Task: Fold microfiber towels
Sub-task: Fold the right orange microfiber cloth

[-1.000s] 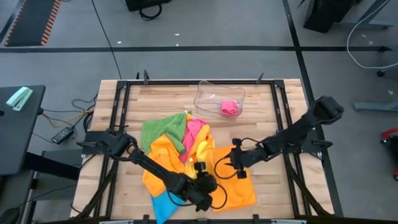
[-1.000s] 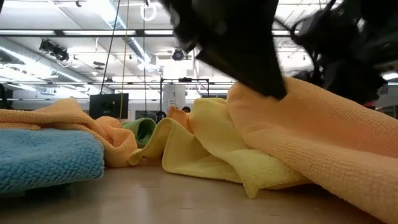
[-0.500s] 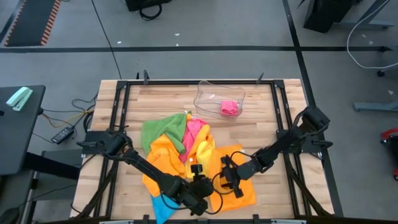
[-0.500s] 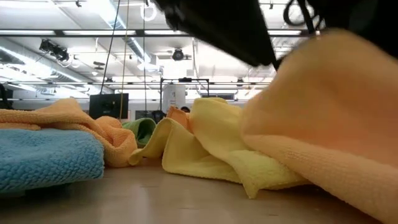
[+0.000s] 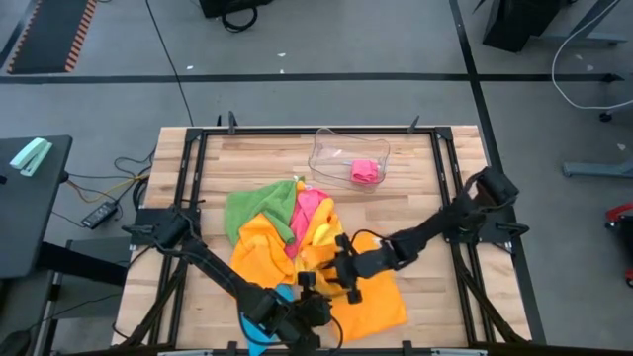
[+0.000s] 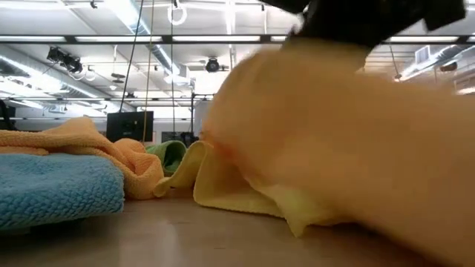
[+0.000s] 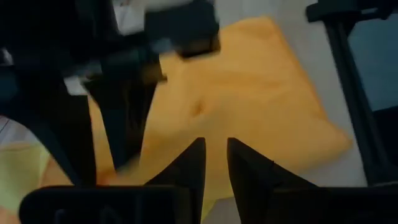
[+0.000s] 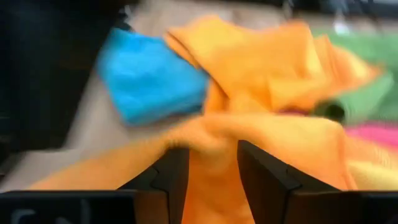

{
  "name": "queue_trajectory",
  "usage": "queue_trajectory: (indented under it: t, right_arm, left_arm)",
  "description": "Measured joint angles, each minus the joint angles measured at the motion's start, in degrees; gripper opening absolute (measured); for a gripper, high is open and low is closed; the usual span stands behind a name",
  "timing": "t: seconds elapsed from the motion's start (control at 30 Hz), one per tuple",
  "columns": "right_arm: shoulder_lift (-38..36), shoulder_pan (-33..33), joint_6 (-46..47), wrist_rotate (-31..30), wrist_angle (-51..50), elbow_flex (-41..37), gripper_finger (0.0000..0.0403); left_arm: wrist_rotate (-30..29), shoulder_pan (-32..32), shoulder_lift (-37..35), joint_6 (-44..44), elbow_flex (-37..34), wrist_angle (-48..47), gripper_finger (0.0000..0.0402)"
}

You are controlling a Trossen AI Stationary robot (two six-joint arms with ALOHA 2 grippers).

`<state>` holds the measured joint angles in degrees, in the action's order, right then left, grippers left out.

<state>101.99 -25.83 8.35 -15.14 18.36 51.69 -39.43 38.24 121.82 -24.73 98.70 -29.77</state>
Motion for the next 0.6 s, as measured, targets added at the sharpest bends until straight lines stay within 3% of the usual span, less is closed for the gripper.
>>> queue_trajectory:
  t: [0.2, 0.6]
  right_arm:
    - [3.2, 1.4, 2.8, 2.8, -0.1, 0.5, 0.0145]
    - [-5.3, -3.3, 2.8, 3.2, -13.1, 0.5, 0.0145]
  left_arm:
    - [-0.2, -0.5, 1.0, -1.6, 0.0, -1.6, 0.0075]
    - [-0.4, -0.2, 1.2, -1.4, 0.0, -8.3, 0.0062]
